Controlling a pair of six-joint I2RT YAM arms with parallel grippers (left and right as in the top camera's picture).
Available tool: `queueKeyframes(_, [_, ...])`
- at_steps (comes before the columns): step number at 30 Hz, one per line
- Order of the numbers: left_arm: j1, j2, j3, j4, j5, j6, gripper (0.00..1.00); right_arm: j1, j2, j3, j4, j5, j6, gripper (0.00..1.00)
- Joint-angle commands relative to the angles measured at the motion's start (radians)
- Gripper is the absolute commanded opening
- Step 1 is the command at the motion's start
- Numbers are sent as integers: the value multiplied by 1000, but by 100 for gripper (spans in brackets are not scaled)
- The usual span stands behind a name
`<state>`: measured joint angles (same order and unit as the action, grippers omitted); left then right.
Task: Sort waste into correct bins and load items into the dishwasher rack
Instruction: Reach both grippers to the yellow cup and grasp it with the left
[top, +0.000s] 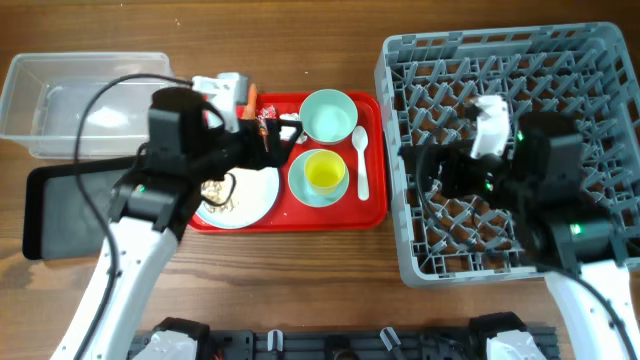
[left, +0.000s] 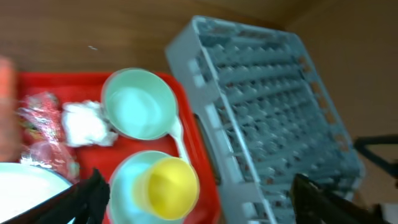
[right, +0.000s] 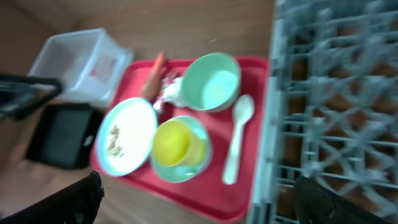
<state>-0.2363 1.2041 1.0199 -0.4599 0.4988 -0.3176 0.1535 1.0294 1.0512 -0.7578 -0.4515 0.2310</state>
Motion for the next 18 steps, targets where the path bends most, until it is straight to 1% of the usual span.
queueKeyframes(1, [-105,122,13,-51,-86,-9,84,-2,79,19,1,-103,9,100])
queueKeyframes(2, [-149,172,13,-77,-200,-9,83,-2,100,19,2,-96,9,100])
queueKeyframes(3, [-183,220,13,-85,-281,-9,83,-2,111,19,1,-91,9,100])
queueKeyframes(4, [-201,249,13,-82,-311,-9,81,-2,117,19,0,-91,9,100])
queueKeyframes(6, [-232,320,13,-49,-350,-9,74,-2,126,19,1,-88,16,100])
queueKeyframes(8, [-249,382,13,-13,-355,-10,60,-2,127,19,2,-89,34,100])
queueKeyframes(9, [-253,407,13,-6,-355,-16,55,-2,127,19,0,-89,34,100])
queueKeyframes(11, [-257,454,13,3,-354,-32,36,-2,127,19,-6,-89,34,100])
queueKeyframes(12, [-257,466,13,4,-354,-32,18,-2,127,18,-8,-89,34,100])
queueKeyframes(13, [-257,465,15,4,-354,-36,4,-2,127,18,-10,-89,35,100])
queueKeyframes(16, [-254,409,62,-43,-347,-39,4,-2,127,18,-10,-88,34,100])
queueKeyframes(18, [-240,341,116,-114,-348,-39,4,-2,127,19,-6,-89,35,100])
